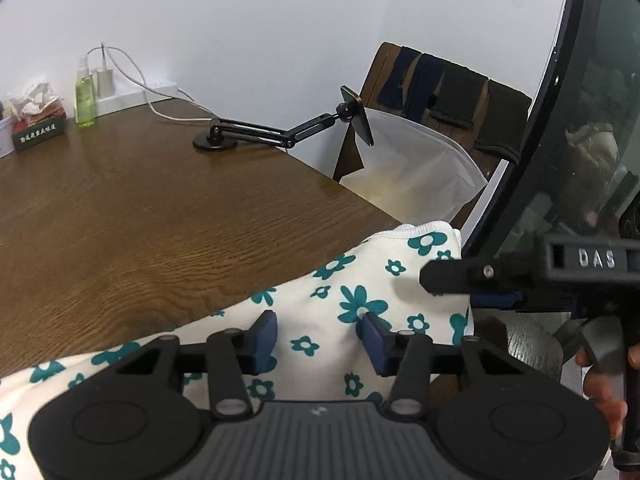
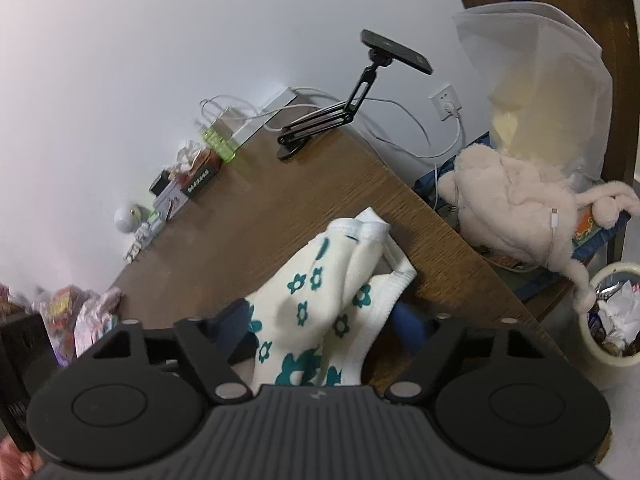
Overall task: Fold clothes
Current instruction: 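Grasp the dress end with the right gripper and lift it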
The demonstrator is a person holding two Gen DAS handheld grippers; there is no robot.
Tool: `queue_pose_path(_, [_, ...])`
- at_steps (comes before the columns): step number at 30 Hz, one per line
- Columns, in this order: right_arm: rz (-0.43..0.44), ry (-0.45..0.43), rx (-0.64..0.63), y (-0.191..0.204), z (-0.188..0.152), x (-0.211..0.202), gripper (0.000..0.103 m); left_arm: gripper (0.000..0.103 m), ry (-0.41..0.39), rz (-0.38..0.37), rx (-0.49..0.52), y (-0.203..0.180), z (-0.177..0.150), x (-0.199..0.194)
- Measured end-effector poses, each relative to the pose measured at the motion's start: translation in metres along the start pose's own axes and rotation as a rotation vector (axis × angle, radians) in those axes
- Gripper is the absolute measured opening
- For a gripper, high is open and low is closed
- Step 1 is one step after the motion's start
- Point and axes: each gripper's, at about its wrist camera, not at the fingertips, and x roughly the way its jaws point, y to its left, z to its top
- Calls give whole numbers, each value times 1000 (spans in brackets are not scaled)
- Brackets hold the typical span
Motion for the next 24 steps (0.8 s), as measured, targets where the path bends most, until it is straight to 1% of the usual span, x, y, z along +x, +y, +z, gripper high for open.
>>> queue_pose_path(1, [5,-7,16,-2,0,1,62,46,0,-1,4,0,-1,0])
queue_pose_path(4, [23,-18,64,-10,1,6,45,46,-8,3,26,-2,-4,-1])
queue_pose_path(8, [30,-11,95,-14,2,11,34,46,-17,4,33,-2,-5,-5])
queue_pose_path(9, [27,-5,93,-13,2,13,28,46,-18,2,31,-2,-5,-6])
queue_pose_path(10, [24,3,91,-12,1,16,23,46,-19,0,30,-1,-6,-6])
queue_pose_path(11, [24,6,89,-11,0,17,23,46,-20,-2,29,0,-6,-7])
queue_pose_path(12, [24,8,86,-9,0,18,20,46,-22,-5,30,0,-7,-7])
queue_pose_path(13, [19,2,67,-6,-1,18,14,46,-24,-8,31,1,-7,-8])
queue_pose_path(16, [-6,-42,-47,15,-2,11,12,46,-29,-30,36,4,-7,-8])
queue_pose_path(19, [-52,-88,-242,52,-7,4,12,46,-28,-68,0,14,-5,-13])
queue_pose_path(20, [-72,-100,-310,64,-10,2,12,47,-37,-67,-16,18,-4,-19])
queue_pose_path(22, [-110,-123,-438,88,-17,1,12,56,-72,-41,-33,25,-5,-37])
queue_pose_path(24, [-139,-137,-559,111,-24,-1,12,56,-87,8,-12,30,-7,-52])
